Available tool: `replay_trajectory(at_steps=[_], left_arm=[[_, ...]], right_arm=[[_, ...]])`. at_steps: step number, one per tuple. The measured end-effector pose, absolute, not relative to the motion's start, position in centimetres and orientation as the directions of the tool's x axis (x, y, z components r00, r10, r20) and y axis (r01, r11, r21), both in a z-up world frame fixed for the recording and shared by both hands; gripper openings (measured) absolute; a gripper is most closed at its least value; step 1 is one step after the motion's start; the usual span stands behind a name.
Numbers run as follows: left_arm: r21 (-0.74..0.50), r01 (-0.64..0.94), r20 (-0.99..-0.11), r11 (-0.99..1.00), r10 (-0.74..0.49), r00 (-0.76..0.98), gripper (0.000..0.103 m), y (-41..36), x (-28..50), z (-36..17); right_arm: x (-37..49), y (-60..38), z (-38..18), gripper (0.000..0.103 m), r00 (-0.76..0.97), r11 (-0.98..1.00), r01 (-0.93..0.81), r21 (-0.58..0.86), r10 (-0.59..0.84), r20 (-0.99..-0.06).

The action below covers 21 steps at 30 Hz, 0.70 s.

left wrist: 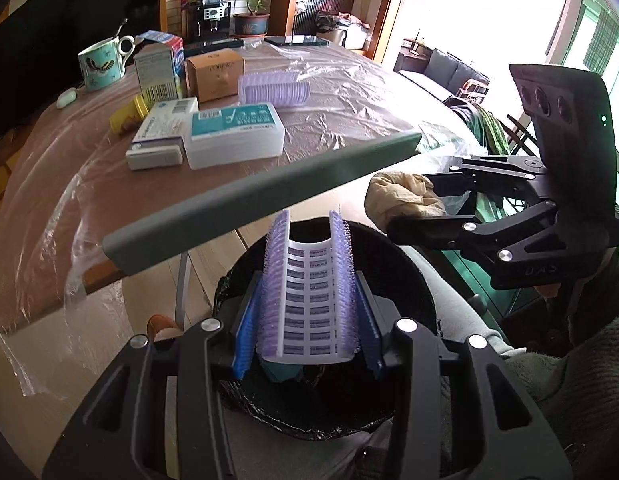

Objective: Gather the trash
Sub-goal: 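Carry the purple rack with the left tool while the right tool carries the beige bundle to the bin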

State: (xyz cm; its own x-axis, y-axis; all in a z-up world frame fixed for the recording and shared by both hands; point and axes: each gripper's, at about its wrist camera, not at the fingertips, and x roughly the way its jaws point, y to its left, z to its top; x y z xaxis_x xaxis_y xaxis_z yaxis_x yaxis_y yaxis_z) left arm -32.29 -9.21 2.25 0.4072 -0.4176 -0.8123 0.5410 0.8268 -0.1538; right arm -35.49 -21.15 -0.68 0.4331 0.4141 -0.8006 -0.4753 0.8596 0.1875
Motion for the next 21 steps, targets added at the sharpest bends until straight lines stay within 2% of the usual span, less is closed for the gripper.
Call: replay_trajectory(at_steps=[21], left_arm=[[-0.138,0.530,-0.886,0.837,-0.343,0.311,0.044,-10.4,-32.0,-4.0]], right_arm=[[-35.9,-20.1,-6.5,0.050,0.322,0.868,-0.458,0.192,0.364,-0.874]])
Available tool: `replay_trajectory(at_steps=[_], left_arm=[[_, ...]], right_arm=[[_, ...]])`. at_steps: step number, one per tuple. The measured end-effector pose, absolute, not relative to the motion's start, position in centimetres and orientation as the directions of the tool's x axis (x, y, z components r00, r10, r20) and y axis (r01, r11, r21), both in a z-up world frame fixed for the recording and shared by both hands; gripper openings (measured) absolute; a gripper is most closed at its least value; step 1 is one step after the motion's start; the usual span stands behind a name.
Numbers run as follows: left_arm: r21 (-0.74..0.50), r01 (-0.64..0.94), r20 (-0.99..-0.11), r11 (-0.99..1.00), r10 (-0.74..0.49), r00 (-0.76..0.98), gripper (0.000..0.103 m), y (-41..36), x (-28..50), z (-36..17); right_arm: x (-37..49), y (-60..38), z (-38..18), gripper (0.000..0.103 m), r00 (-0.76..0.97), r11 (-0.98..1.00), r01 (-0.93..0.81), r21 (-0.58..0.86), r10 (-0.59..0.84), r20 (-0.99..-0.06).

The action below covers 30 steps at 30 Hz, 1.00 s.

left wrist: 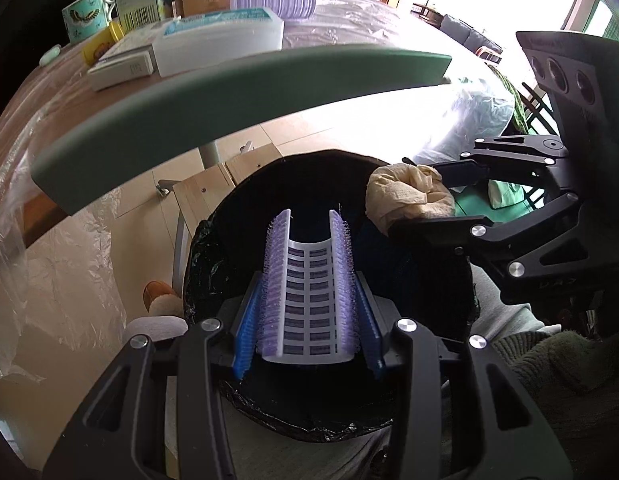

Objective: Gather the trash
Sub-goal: 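Carry the purple rack with the left tool while the right tool carries the beige bundle to the bin, then open the left tool over the bin while the right tool releases the beige bundle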

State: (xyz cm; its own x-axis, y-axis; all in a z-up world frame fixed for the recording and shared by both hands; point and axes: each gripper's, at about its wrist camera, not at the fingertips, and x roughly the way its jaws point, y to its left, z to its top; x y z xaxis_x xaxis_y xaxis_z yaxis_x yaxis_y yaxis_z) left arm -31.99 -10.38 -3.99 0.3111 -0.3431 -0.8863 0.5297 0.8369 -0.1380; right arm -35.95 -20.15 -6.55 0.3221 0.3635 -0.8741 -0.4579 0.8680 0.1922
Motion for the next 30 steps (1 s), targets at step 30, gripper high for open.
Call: replay_trajectory(at_steps=[30], left_arm=[[-0.121,0.540,-0.920,0.833,-0.298,0.254,0.046,-11.4,-30.9,-7.9]], right_arm=[[-35.1,-21.1,-10.5,0.054,0.267,0.894,-0.413,0.176,0.304,-0.914]])
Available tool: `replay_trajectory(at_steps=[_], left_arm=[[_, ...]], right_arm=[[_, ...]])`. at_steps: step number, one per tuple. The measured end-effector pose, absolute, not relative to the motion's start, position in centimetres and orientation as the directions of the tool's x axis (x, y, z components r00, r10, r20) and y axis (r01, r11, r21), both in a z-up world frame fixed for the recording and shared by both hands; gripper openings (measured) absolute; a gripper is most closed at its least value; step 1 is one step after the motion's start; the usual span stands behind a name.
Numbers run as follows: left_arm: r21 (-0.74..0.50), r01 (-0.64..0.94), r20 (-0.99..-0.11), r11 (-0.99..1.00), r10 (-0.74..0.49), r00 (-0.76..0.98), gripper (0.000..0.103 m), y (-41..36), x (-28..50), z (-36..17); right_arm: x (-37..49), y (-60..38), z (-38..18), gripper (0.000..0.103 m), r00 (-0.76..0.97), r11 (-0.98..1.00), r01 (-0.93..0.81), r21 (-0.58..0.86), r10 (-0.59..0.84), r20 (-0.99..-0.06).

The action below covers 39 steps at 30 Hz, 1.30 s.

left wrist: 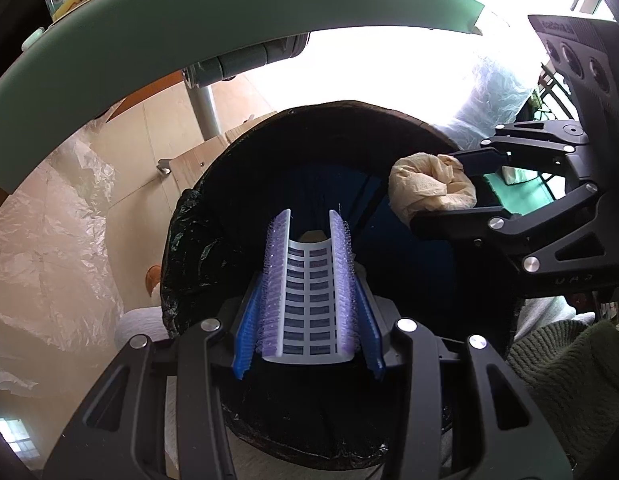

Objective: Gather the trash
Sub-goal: 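Open the left tool over the bin while the right tool releases the beige bundle, then grasp the white dental floss case with the left tool while the right tool grasps the purple roller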

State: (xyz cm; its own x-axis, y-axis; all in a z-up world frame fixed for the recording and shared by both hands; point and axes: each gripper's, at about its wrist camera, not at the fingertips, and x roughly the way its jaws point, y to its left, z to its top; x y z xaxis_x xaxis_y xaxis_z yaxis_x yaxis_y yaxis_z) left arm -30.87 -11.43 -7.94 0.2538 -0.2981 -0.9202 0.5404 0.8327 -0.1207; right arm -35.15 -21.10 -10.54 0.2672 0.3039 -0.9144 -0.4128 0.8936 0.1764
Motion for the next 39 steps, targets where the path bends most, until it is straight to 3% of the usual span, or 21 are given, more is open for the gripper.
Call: replay_trajectory(at_steps=[1,3,10,17,19,22,39], left_arm=[[-0.139,0.536,-0.914,0.833,-0.315,0.254,0.062,-11.2,-30.8,-7.8],[-0.171,0.507,-0.901,0.845,-0.343,0.268,0.082,-10.5,-30.6,-7.4],[-0.208,0.449,-0.888,0.869,-0.360,0.286,0.082,-9.0,-30.6,-5.8],[-0.172,0.452,-0.844,0.875,-0.368,0.390,0.083,-9.0,-31.9,-0.6],[-0.167,0.451,-0.830,0.876,-0.372,0.415,0.093,-8.7,-31.7,0.5],[-0.140,0.444,-0.808,0.885,-0.362,0.466,0.094,-8.8,-31.7,2.0],[-0.107,0.350,-0.763,0.931,-0.302,0.571,0.097,-9.0,-26.9,4.9]], right_arm=[[-35.2,-21.2,-10.5,0.059,0.270,0.895,-0.410,0.178,0.306,-0.913],[-35.2,-21.5,-10.0,0.074,0.284,0.900,-0.395,0.184,0.310,-0.907],[-35.7,-22.6,-7.2,0.074,0.356,0.909,-0.388,0.154,0.301,-0.885],[-36.2,-23.4,-2.0,0.081,0.492,0.912,-0.397,0.102,0.305,-0.816],[-36.1,-23.4,-0.4,0.081,0.523,0.912,-0.398,0.102,0.317,-0.791],[-36.1,-23.3,1.2,0.086,0.560,0.911,-0.402,0.087,0.320,-0.764],[-29.1,-24.2,3.9,0.092,0.644,0.934,-0.358,-0.001,0.247,-0.724]])
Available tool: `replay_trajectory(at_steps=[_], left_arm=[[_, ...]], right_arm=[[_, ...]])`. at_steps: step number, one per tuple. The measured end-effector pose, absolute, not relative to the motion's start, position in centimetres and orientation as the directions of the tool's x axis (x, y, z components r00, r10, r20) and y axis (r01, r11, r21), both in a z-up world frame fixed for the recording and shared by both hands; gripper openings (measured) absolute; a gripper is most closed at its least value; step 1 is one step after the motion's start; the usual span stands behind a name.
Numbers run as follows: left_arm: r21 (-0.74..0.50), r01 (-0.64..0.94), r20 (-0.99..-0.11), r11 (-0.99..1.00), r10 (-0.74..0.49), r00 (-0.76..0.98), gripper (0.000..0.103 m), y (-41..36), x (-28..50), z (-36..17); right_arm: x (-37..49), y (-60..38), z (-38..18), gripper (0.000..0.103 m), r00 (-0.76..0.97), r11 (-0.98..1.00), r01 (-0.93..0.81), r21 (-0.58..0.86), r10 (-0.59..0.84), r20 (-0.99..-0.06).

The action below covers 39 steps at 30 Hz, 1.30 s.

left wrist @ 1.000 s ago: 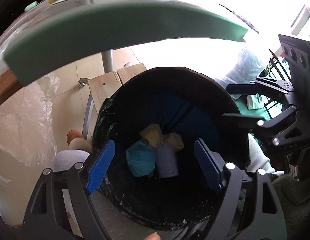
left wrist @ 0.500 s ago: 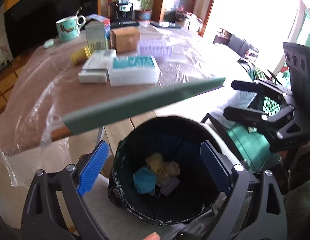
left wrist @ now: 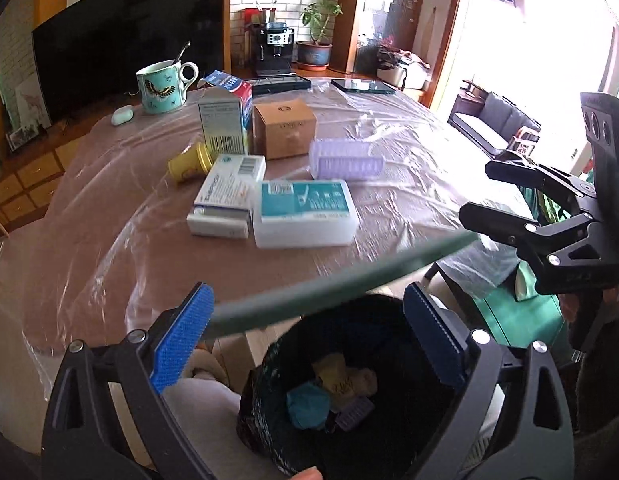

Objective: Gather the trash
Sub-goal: 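Grasp the white dental floss case with the left tool while the right tool grasps the purple roller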

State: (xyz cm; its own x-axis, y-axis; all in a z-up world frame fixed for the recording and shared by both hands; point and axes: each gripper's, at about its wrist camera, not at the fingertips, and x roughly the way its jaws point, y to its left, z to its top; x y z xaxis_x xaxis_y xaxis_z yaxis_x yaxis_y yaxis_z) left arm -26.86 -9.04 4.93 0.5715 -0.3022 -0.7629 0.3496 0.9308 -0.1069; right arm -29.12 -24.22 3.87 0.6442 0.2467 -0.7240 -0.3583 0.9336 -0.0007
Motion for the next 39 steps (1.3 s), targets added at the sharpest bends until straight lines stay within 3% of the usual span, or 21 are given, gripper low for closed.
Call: replay_trajectory(at_steps=[13,26,32,35,39], left_arm=[[-0.174,0.340,-0.806,0.924,-0.332,0.490,0.097,-11.4,-21.2,2.5],[-0.165,0.363,-0.820,0.917,-0.332,0.466,0.097,-12.6,-19.1,1.2],[-0.103,0.379,-0.823,0.920,-0.293,0.486,0.096,-13.0,-18.8,0.9],[-0.071,0.388,-0.817,0.919,-0.277,0.506,0.091,-13.1,-19.1,0.9],[-0.124,0.401,-0.812,0.908,-0.325,0.485,0.091,-12.8,-19.2,1.3]], right_arm=[[-22.7,-22.2,1.8,0.092,0.582,0.891,-0.450,-0.065,0.237,-0.778],[-18.3,-20.9,0.3,0.092,0.487,0.831,-0.555,-0.033,0.292,-0.823],[-16.9,-20.5,0.2,0.082,0.449,0.808,-0.589,0.006,0.332,-0.830],[-16.3,-20.5,0.2,0.078,0.435,0.808,-0.588,0.035,0.352,-0.829],[-16.1,-21.0,-0.1,0.075,0.438,0.813,-0.582,0.022,0.336,-0.834]])
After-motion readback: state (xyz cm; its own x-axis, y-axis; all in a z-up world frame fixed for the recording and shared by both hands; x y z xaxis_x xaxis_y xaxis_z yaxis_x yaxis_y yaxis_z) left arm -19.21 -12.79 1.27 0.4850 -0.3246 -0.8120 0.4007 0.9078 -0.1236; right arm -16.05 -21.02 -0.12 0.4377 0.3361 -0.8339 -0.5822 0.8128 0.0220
